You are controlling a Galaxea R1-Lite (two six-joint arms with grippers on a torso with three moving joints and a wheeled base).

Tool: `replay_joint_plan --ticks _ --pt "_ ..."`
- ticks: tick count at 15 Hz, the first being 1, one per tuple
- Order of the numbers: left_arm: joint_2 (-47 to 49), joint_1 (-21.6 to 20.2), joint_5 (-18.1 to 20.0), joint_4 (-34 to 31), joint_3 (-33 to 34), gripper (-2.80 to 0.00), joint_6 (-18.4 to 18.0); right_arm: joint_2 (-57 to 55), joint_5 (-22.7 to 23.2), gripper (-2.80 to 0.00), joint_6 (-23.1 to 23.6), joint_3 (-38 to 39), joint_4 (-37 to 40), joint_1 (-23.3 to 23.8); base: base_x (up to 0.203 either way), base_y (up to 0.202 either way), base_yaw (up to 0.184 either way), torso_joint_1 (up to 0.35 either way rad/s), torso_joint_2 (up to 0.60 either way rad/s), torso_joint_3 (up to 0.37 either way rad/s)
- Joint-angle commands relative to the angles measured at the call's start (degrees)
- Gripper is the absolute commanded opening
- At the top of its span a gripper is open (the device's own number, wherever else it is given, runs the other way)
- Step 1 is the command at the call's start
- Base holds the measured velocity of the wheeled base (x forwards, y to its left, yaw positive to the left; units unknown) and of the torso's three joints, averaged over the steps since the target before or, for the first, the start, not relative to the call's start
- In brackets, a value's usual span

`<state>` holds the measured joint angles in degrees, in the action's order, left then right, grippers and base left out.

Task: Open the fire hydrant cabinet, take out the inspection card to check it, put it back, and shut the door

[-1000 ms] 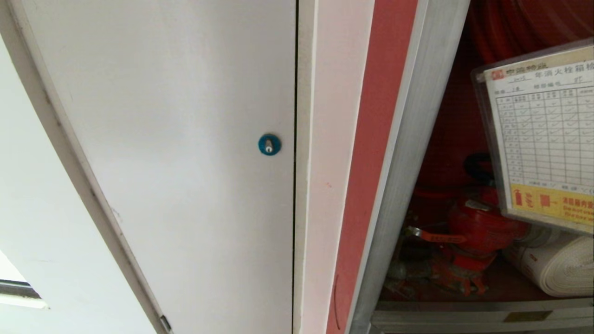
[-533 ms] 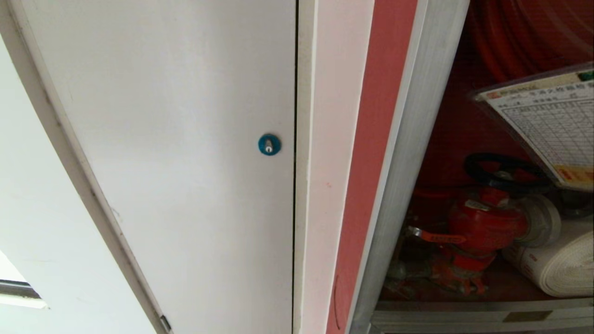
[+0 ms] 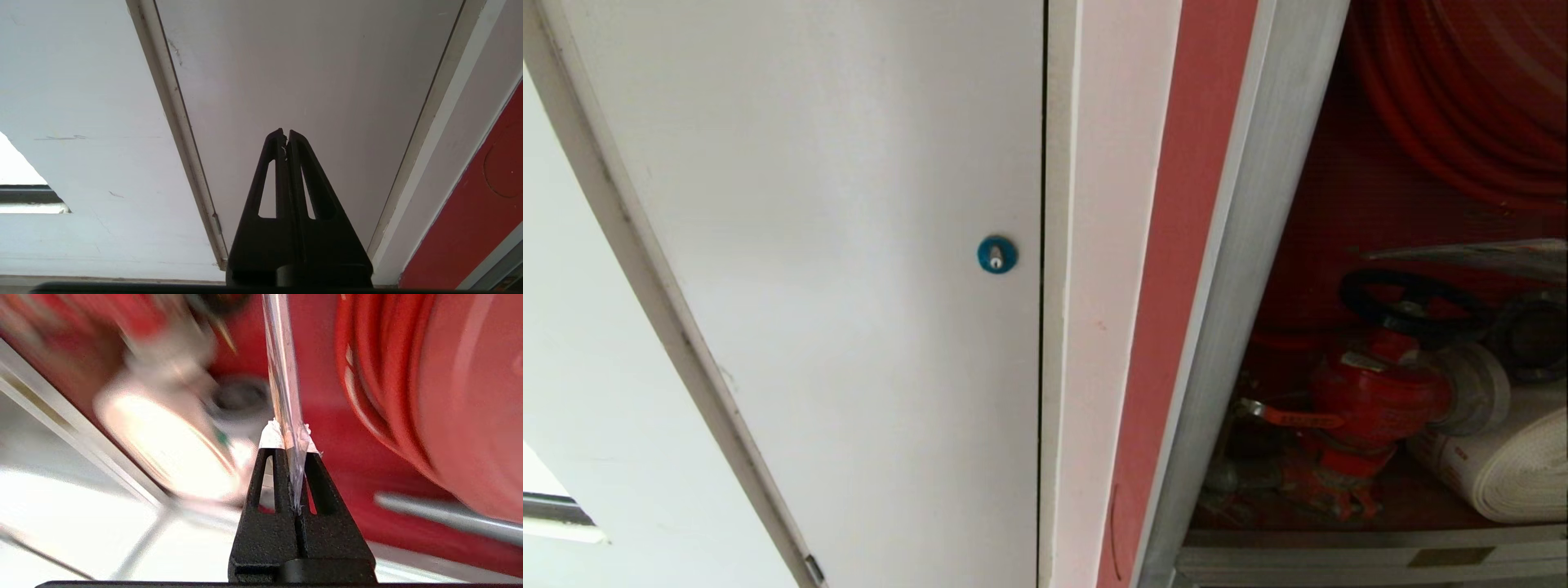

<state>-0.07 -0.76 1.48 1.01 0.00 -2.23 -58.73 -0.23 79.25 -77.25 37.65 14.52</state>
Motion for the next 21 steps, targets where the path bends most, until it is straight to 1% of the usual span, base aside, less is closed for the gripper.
replay_joint_plan --ticks 1,5,9,10,14,16,18,21 --pt "0.07 -0.03 0.01 0.04 0.35 -2.8 0.03 -2.6 -1.71 -2.8 2.77 0.11 -1.73 -0.07 0.0 0.0 0.0 0.0 0.0 0.0" --pt "0.07 -0.03 0.01 0.02 0.4 -2.8 0.0 -7.35 -3.25 -2.8 2.93 3.32 -10.05 -0.08 0.0 0.0 0.0 0.0 0.0 0.0" --pt "0.07 -0.03 -0.08 0.0 0.35 -2.8 -0.05 -11.01 -2.96 -2.8 3.02 6.01 -17.12 -0.1 0.0 0.0 0.0 0.0 0.0 0.0" --pt "0.07 -0.03 -0.01 0.04 0.43 -2.8 0.01 -11.69 -2.81 -2.8 3.99 6.6 -18.93 -0.1 0.0 0.0 0.0 0.0 0.0 0.0" --pt "0.07 -0.03 0.01 0.04 0.44 -2.8 0.03 -13.29 -2.03 -2.8 7.67 6.94 -19.52 -0.02 0.0 0.0 0.0 0.0 0.0 0.0" --pt "0.07 -0.03 0.01 0.04 0.36 -2.8 0.03 -14.12 1.59 -2.8 9.45 7.47 -20.78 -0.02 0.0 0.0 0.0 0.0 0.0 0.0" --pt "0.07 -0.03 -0.02 0.04 0.36 -2.8 -0.02 -14.6 1.9 -2.8 11.42 8.03 -22.19 0.43 0.0 0.0 0.0 0.0 0.0 0.0" --pt "0.07 -0.03 -0.08 -0.04 0.35 -2.8 0.01 -16.15 2.08 -2.8 12.62 8.08 -23.14 2.04 0.0 0.0 0.0 0.0 0.0 0.0"
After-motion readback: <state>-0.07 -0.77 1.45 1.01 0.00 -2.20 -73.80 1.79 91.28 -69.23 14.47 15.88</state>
